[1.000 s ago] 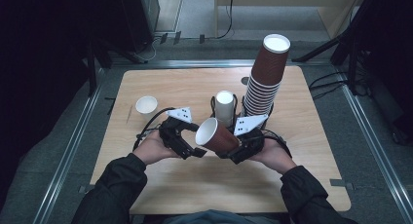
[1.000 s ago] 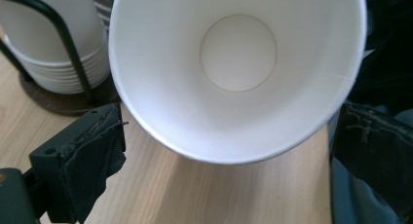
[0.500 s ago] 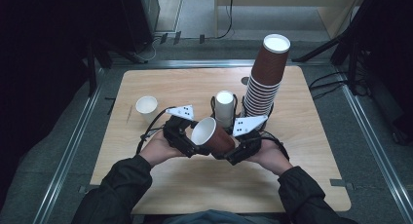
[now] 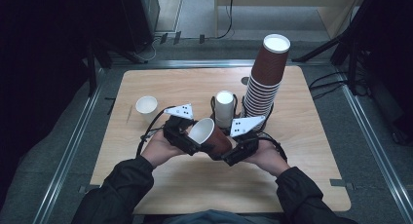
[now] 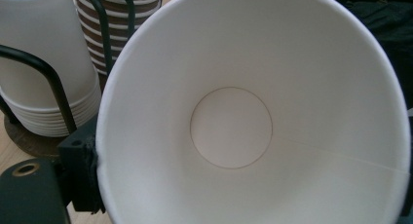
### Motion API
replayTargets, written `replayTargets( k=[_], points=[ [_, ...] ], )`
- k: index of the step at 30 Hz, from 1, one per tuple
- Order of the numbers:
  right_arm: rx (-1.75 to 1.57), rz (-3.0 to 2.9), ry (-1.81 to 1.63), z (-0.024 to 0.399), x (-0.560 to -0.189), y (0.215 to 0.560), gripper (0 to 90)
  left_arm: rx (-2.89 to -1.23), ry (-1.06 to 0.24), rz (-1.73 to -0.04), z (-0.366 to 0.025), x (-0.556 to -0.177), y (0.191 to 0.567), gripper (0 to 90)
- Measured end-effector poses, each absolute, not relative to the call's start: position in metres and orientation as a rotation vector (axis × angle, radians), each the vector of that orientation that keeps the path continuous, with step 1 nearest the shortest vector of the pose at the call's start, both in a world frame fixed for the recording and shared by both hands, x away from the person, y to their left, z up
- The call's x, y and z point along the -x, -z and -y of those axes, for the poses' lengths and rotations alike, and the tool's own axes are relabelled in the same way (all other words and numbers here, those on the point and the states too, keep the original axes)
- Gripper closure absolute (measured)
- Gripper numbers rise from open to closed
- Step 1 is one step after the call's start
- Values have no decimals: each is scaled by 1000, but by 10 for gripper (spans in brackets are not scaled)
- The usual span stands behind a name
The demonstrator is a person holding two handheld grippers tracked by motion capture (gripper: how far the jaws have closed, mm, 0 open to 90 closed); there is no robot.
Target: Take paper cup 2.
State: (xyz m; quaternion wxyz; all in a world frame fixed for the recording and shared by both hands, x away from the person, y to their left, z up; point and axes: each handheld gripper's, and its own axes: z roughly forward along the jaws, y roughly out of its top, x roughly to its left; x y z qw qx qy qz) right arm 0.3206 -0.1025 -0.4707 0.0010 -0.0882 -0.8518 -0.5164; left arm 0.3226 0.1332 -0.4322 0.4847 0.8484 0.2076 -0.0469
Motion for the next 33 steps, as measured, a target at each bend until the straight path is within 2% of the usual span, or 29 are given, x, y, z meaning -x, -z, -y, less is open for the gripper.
replayTargets(
  k=[10,13,33],
  points=[
    [280,2669,1622,103,-321,470,198,-2066,146,-511,-135,-325,432,105],
    [309,2652,1570,103,-323,471,131,-2059,150,-512,-137,-325,431,105],
    [468,2787,1396,118,-321,478,136,-2166,45,-571,-152,-328,431,104]
  ],
)
